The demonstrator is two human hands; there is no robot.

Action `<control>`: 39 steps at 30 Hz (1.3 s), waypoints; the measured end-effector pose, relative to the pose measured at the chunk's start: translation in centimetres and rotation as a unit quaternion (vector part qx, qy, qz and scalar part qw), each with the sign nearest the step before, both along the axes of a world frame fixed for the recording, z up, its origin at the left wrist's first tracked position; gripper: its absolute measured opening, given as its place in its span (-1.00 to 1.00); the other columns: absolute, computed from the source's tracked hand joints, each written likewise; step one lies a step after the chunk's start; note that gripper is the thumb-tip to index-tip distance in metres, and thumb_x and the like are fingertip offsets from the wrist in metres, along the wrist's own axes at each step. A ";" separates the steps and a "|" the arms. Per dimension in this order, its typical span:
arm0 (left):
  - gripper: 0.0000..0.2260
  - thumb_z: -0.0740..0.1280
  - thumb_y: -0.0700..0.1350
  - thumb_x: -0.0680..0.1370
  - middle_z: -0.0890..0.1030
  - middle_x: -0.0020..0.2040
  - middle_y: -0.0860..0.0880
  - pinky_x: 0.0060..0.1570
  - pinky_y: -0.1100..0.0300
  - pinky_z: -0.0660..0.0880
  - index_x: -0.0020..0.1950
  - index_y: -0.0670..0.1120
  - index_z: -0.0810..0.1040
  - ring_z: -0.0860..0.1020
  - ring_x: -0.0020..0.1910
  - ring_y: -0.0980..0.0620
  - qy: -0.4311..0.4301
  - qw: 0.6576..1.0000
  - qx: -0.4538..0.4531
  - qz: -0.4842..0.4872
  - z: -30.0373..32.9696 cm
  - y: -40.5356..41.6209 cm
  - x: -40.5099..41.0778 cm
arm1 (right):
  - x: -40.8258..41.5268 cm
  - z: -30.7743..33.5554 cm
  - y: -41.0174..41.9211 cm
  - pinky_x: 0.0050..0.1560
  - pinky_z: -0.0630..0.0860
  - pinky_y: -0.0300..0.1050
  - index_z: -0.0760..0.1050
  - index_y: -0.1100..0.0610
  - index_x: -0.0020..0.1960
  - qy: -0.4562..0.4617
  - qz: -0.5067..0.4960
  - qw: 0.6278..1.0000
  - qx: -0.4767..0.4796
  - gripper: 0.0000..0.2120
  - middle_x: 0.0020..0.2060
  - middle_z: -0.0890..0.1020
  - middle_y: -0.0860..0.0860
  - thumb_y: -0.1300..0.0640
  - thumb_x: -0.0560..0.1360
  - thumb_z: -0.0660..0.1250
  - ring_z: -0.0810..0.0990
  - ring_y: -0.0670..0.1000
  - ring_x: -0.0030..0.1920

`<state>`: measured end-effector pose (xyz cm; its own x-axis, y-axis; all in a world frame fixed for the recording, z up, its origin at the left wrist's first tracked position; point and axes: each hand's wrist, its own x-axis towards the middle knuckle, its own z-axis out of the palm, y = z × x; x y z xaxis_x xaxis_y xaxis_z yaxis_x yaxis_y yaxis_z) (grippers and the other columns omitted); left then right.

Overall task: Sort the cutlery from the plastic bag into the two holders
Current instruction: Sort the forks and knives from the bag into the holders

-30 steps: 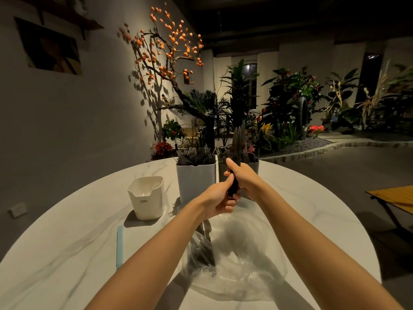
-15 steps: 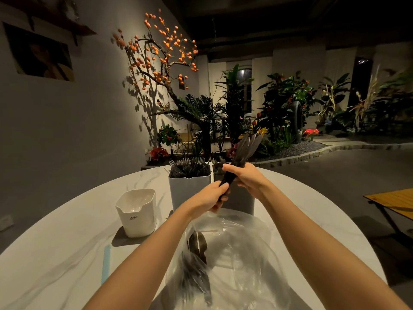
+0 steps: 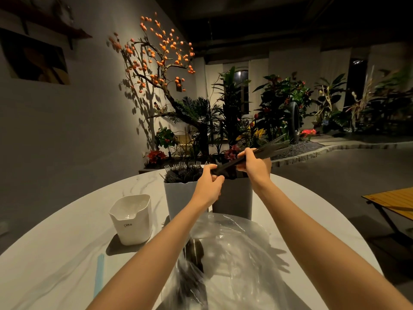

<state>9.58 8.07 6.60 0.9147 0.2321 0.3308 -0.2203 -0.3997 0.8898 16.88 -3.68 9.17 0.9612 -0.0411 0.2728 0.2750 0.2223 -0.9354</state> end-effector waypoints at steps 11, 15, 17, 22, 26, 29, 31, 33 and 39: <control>-0.73 0.17 -0.21 0.62 0.57 0.12 -0.13 0.00 0.08 0.50 0.30 -0.13 0.47 0.56 0.06 -0.15 -0.014 0.995 0.084 0.056 -0.5 0.3 1.7 | 0.9 -0.9 -0.3 -0.21 0.38 -0.19 0.55 0.21 -0.18 -0.159 -0.162 0.956 -0.187 -0.71 -0.21 0.62 0.12 0.02 0.58 0.27 0.59 0.10 -0.11; -0.74 0.17 -0.21 0.62 0.56 0.00 -0.07 -0.08 0.11 0.48 0.29 -0.12 0.46 0.50 -0.14 0.01 -0.018 0.995 0.085 0.057 -0.6 0.2 1.8 | 2.0 -0.6 0.7 -0.20 0.42 -0.09 0.58 0.25 -0.04 -0.138 -0.141 0.865 -0.462 -0.60 -0.10 0.64 0.18 -0.11 0.56 0.26 0.59 0.21 -0.06; -0.75 0.17 -0.21 0.61 0.52 -0.12 -0.02 -0.17 0.13 0.45 0.28 -0.13 0.45 0.46 -0.23 0.06 -0.018 0.995 0.083 0.053 -0.7 0.2 1.8 | 2.2 -0.5 1.4 -0.07 0.45 -0.02 0.58 0.20 -0.02 -0.119 -0.108 0.846 -0.509 -0.50 -0.09 0.64 0.17 -0.25 0.53 0.22 0.58 0.21 -0.03; -0.76 0.16 -0.21 0.62 0.47 -0.19 0.00 -0.20 0.12 0.45 0.29 -0.12 0.38 0.46 -0.25 0.03 -0.013 0.995 0.085 0.051 -0.5 0.2 1.4 | 2.0 -0.8 1.6 -0.04 0.47 0.01 0.49 0.06 -0.12 -0.154 -0.071 0.877 -0.450 -0.60 -0.20 0.57 0.01 -0.30 0.44 0.32 0.56 0.14 0.00; -0.72 0.13 -0.23 0.63 0.50 -0.14 -0.02 -0.22 0.21 0.45 0.34 -0.12 0.30 0.46 -0.26 0.08 -0.017 0.997 0.058 0.048 -0.4 0.2 1.1 | 1.3 -1.6 1.6 0.16 0.47 0.05 0.42 0.09 0.34 -0.247 -0.105 0.910 -0.316 -0.43 0.12 0.57 0.04 -0.12 0.42 0.45 0.47 0.05 0.18; -0.73 0.13 -0.25 0.62 0.52 -0.12 -0.04 -0.27 0.27 0.43 0.32 -0.13 0.30 0.46 -0.30 0.09 -0.021 0.997 0.051 0.047 -0.5 0.3 1.0 | 0.7 -1.5 1.6 0.18 0.41 -0.06 0.32 0.11 0.43 -0.321 -0.123 0.896 -0.281 -0.41 0.18 0.54 0.03 -0.01 0.48 0.41 0.46 0.00 0.20; -0.75 0.12 -0.26 0.62 0.52 -0.13 -0.04 -0.32 0.35 0.41 0.30 -0.14 0.31 0.46 -0.32 0.09 -0.025 0.998 0.045 0.048 -0.5 0.4 1.0 | 0.5 -1.5 1.5 0.24 0.39 -0.05 0.32 0.13 0.44 -0.365 -0.147 0.872 -0.290 -0.52 0.25 0.53 0.05 0.02 0.57 0.27 0.46 0.01 0.26; -0.76 0.11 -0.28 0.62 0.52 -0.15 -0.03 -0.38 0.40 0.40 0.28 -0.15 0.33 0.46 -0.33 0.09 -0.026 0.998 0.041 0.049 -0.6 0.6 1.0 | 0.6 -1.6 1.5 0.36 0.30 0.01 0.39 0.13 0.41 -0.381 -0.162 0.833 -0.368 -0.60 0.30 0.51 0.04 0.04 0.63 0.08 0.42 0.02 0.34; -0.76 0.12 -0.28 0.62 0.54 -0.16 -0.04 -0.32 0.29 0.42 0.29 -0.17 0.31 0.46 -0.33 0.07 -0.027 0.998 0.041 0.050 -0.8 0.7 0.8 | 0.8 -1.4 1.5 0.47 -0.12 0.21 0.25 0.06 0.47 -0.227 -0.120 0.752 -0.608 -0.52 0.44 0.34 0.00 -0.12 0.66 -0.13 0.15 0.06 0.50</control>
<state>10.43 8.75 5.76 0.8689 0.2916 0.4000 -0.2217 -0.4931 0.8412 17.64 -2.16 7.82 0.7628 0.3461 0.5463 0.5227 -0.8273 -0.2057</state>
